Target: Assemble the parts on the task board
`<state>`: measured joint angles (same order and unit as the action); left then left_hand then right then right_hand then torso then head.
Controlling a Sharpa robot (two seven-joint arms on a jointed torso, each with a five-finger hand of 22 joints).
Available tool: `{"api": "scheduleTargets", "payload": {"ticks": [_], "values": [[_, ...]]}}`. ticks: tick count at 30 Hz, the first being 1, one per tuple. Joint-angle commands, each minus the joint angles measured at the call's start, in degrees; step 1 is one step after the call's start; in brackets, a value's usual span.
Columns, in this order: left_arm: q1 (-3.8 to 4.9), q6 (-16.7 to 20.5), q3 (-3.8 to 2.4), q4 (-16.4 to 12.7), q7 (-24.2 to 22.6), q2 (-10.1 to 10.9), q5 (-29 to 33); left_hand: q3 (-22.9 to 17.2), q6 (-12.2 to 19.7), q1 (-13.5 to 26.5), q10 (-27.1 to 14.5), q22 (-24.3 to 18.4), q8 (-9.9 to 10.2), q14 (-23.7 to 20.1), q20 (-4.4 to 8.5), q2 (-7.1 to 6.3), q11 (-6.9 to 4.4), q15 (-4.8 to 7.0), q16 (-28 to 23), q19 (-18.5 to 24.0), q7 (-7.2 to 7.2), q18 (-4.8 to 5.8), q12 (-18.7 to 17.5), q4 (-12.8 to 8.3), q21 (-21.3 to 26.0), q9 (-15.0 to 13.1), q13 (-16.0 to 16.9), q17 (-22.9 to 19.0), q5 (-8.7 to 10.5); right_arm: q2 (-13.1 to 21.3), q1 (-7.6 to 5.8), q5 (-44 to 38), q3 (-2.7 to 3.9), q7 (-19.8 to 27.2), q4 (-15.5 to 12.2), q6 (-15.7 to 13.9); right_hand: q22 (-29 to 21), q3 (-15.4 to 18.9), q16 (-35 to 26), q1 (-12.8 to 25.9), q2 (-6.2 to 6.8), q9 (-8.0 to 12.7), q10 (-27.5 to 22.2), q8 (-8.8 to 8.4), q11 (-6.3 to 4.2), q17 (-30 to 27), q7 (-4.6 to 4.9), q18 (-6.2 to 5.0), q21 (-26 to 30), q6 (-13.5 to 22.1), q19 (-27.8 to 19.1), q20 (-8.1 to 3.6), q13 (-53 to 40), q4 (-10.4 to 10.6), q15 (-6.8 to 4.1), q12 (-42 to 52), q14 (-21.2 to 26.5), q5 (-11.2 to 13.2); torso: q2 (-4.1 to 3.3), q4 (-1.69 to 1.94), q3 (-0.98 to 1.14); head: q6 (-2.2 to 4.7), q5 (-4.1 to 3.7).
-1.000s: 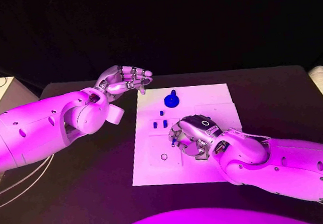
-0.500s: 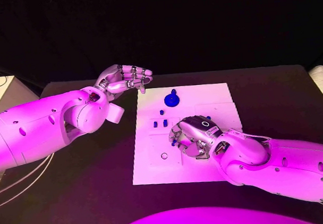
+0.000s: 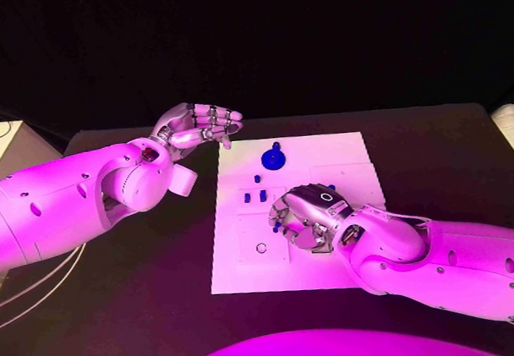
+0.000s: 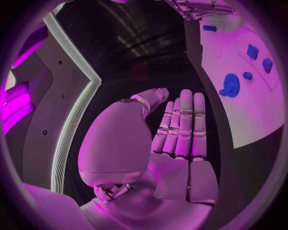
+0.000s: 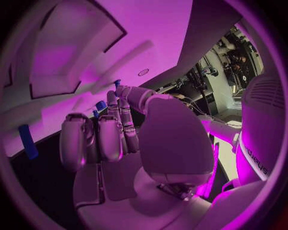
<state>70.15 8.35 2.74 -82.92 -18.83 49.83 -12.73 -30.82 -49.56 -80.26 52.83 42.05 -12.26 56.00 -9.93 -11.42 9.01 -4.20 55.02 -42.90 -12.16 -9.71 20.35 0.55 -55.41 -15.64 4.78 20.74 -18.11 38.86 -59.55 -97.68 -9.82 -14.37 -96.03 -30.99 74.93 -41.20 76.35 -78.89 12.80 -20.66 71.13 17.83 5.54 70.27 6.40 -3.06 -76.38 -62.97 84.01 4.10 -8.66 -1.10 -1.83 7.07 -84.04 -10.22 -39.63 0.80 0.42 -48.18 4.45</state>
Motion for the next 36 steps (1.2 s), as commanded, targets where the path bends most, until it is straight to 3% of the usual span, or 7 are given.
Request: {"api": "scheduleTargets", "payload": {"ticks": [1,7,22,25,29,32,36], "values": [[0.04,-0.9,-0.06,-0.1,-0.1,0.0,0.3,0.4,0.0,0.2,-0.4,0.0,0.4,-0.1,-0.2,0.47,-0.06,-0.31,-0.3,0.0,-0.34,-0.78,0.2,0.1,0.2,0.1,-0.1,-0.1,0.13,-0.3,0.1,-3.4,-0.09,-2.1,0.0,4.5,7.9,0.0,-0.2,0.1,-0.5,-0.1,3.5,0.22,-3.04,0.0,0.2,0.17,0.2,-0.2,1.7,-0.48,-0.4,-0.2,-0.26,0.2,-2.2,-0.1,-0.04,0.01,0.0,0.03,-0.04],[0.04,-0.9,-0.06,-0.2,-0.1,0.0,0.3,0.4,0.0,0.2,-0.4,0.0,0.4,-0.1,-0.2,0.47,-0.06,-0.31,-0.3,0.0,-0.34,-0.78,0.2,0.1,0.2,0.1,-0.1,-0.1,0.13,-0.7,0.13,-7.4,-0.25,-4.3,-0.4,6.9,7.9,0.0,-0.3,0.2,-0.52,-0.1,3.5,0.2,-3.02,-0.2,0.21,0.16,0.2,-0.2,1.7,-0.48,-0.4,-0.3,-0.25,0.1,-2.2,0.0,-0.05,0.01,0.0,0.03,-0.11],[0.04,-0.9,-0.06,-0.1,0.0,0.0,0.3,0.4,0.0,0.2,-0.4,0.0,0.4,-0.1,-0.2,0.47,-0.06,-0.31,-0.3,0.0,-0.34,-0.78,0.2,0.1,0.2,0.1,-0.1,-0.1,0.13,-0.7,0.19,-6.6,-0.36,-3.4,-0.6,7.0,7.1,1.0,-1.2,2.1,-0.1,-0.4,2.6,-0.33,-2.6,-1.5,0.63,-0.18,2.1,0.7,1.0,-0.18,-0.3,-0.1,0.14,-1.1,-1.8,0.3,0.01,-0.04,0.0,0.02,-0.09],[0.04,-1.0,-0.06,-0.1,0.1,0.0,0.3,0.4,0.0,0.2,-0.4,0.0,0.4,-0.1,-0.2,0.47,-0.06,-0.31,-0.3,0.0,-0.34,-0.78,0.2,0.1,0.2,0.1,-0.1,-0.1,0.13,-0.6,0.19,-6.0,-0.37,-3.0,-0.5,6.1,5.3,2.1,-2.7,4.0,0.94,-0.3,0.6,-1.26,-2.01,-3.5,0.94,-0.84,5.7,2.2,-0.4,0.25,0.0,0.5,0.7,-2.4,-1.1,0.4,0.02,-0.07,0.0,0.09,-0.13],[0.04,-1.0,-0.06,-0.1,0.1,0.0,0.3,0.4,0.0,0.2,-0.6,-0.1,0.4,-0.2,-0.22,0.53,-0.04,-0.33,-0.3,0.0,-0.36,-0.78,0.2,0.1,0.3,0.1,-0.1,-0.1,0.12,-0.4,0.18,-5.2,-0.37,-2.7,-0.4,4.1,0.0,4.3,-8.3,5.7,2.96,0.3,-7.3,-3.63,-0.17,-11.3,2.02,-2.71,16.7,5.9,-4.8,1.65,1.7,1.0,2.32,-3.2,2.7,0.8,0.03,-0.06,0.01,0.18,-0.22],[0.04,-1.1,-0.06,-0.1,0.2,0.0,0.3,0.4,0.0,0.2,-0.6,-0.1,0.4,-0.2,-0.22,0.53,-0.04,-0.33,-0.3,0.0,-0.36,-0.78,0.2,0.1,0.3,0.1,-0.1,-0.1,0.12,-0.1,0.18,-4.7,-0.37,-2.5,-0.5,2.3,-4.1,8.3,-11.7,4.6,2.57,0.7,-12.3,-5.41,0.53,-16.8,2.18,-4.08,24.8,7.9,-8.0,2.52,2.7,1.0,3.01,-2.4,6.3,0.7,0.03,0.03,0.03,0.24,-0.32],[0.04,-1.1,-0.06,0.0,0.2,0.0,0.3,0.4,0.0,0.2,-0.6,-0.1,0.4,-0.2,-0.22,0.53,-0.04,-0.33,-0.3,0.0,-0.36,-0.78,0.2,0.1,0.3,0.1,-0.1,-0.1,0.12,0.5,0.17,-3.9,-0.37,-2.0,-1.0,0.5,-5.6,14.0,-11.8,2.3,1.57,1.3,-15.8,-6.92,1.08,-19.2,2.01,-4.47,27.7,8.9,-8.7,3.05,2.9,1.9,3.46,-0.1,7.8,0.5,0.02,0.04,0.0,0.29,-0.41]]}}
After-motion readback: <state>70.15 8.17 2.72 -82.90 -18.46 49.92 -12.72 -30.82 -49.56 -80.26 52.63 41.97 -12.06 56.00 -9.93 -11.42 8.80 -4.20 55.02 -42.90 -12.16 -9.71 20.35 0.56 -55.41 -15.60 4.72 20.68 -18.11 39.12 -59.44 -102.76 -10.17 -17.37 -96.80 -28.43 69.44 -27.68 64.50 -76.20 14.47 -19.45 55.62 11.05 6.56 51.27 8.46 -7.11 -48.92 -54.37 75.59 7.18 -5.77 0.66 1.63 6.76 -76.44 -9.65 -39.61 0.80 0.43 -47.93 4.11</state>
